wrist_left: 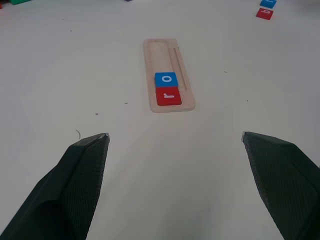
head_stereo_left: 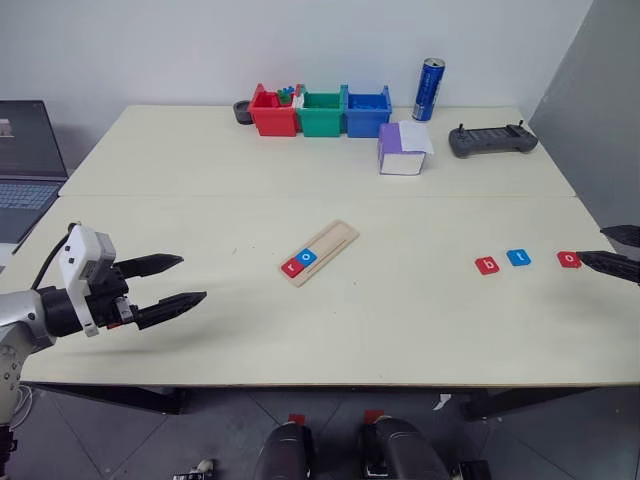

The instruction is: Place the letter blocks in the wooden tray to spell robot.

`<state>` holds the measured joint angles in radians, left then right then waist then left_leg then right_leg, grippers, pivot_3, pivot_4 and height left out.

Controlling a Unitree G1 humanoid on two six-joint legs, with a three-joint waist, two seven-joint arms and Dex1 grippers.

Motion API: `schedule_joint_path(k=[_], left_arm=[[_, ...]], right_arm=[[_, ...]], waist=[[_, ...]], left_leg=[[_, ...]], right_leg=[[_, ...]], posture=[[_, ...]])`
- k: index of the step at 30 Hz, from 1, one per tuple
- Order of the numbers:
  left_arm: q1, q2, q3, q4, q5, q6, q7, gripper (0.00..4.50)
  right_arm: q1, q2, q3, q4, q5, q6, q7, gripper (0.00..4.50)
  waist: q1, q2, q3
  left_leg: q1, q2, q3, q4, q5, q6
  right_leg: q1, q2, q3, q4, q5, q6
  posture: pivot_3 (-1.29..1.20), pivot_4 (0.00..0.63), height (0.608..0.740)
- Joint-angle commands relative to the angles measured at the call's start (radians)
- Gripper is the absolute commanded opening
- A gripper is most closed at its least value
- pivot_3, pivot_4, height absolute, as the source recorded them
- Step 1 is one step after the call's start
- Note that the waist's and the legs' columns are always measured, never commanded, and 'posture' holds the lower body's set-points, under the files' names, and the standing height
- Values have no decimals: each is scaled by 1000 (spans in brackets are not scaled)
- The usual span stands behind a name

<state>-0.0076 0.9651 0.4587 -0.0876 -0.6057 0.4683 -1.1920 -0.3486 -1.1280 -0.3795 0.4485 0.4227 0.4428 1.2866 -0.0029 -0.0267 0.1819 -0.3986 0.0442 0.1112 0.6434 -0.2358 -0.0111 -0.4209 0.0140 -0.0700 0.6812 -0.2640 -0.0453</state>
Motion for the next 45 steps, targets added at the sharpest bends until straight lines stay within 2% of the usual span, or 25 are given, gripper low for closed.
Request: schedule_joint_path(k=[1, 12, 15, 20, 25, 29, 34, 45], left_arm=[[-4, 3, 22, -30, -15, -14, -8, 4500], [-69, -29, -23, -6, 17, -43, 56, 4500], [-153, -66, -125, 47, 100, -112, 90, 4500], [-319, -214, -289, 146, 214, -194, 180, 4500], [-352, -287, -375, 160, 258, -213, 196, 4500], [-347, -321, -412, 166, 290, -226, 216, 4500], [-346, -366, -442, 200, 351, -257, 277, 4500], [-399, -470, -477, 357, 456, -337, 417, 4500]], right_arm=[[-24, -10, -14, 9, 10, -16, 9, 4457], [-35, 7, 14, -20, 17, -13, 27, 4457], [-54, 57, 72, -130, 36, 25, 28, 4457], [-73, 204, 219, -430, 82, 158, -58, 4457], [-69, 345, 288, -623, 133, 268, -184, 4457], [-57, 421, 357, -720, 157, 313, -229, 4457], [-69, 469, 400, -752, 159, 328, -269, 4457], [-80, 481, 416, -768, 169, 325, -287, 4457]], waist=[[0, 0, 0], [0, 0, 0], [0, 0, 0], [0, 0, 0], [0, 0, 0], [1, -1, -1], [1, -1, -1], [0, -2, -2]], left_leg=[[0, 0, 0, 0, 0, 0], [0, 0, 0, 0, 0, 0], [1, 0, 0, 0, 0, 0], [0, 1, 0, 1, 0, 0], [-2, 0, 1, 1, 0, -1], [-2, 0, 0, 1, 0, 0], [-1, 0, 0, 2, 0, 0], [-1, 0, 0, 2, 0, 0]], right_leg=[[0, 0, 0, 0, 0, 0], [0, 0, 0, 0, 0, 0], [1, 0, 0, 0, 0, 1], [0, 1, 0, 1, 2, 3], [-1, 1, 2, 0, 2, 3], [0, 1, 2, -1, 2, 3], [0, 1, 2, 0, 2, 3], [0, 1, 1, 0, 2, 3]], posture=[[0, 150, 740], [0, 150, 740], [0, 150, 740], [0, 150, 740], [0, 150, 740], [0, 150, 740], [0, 150, 740], [0, 150, 740]])
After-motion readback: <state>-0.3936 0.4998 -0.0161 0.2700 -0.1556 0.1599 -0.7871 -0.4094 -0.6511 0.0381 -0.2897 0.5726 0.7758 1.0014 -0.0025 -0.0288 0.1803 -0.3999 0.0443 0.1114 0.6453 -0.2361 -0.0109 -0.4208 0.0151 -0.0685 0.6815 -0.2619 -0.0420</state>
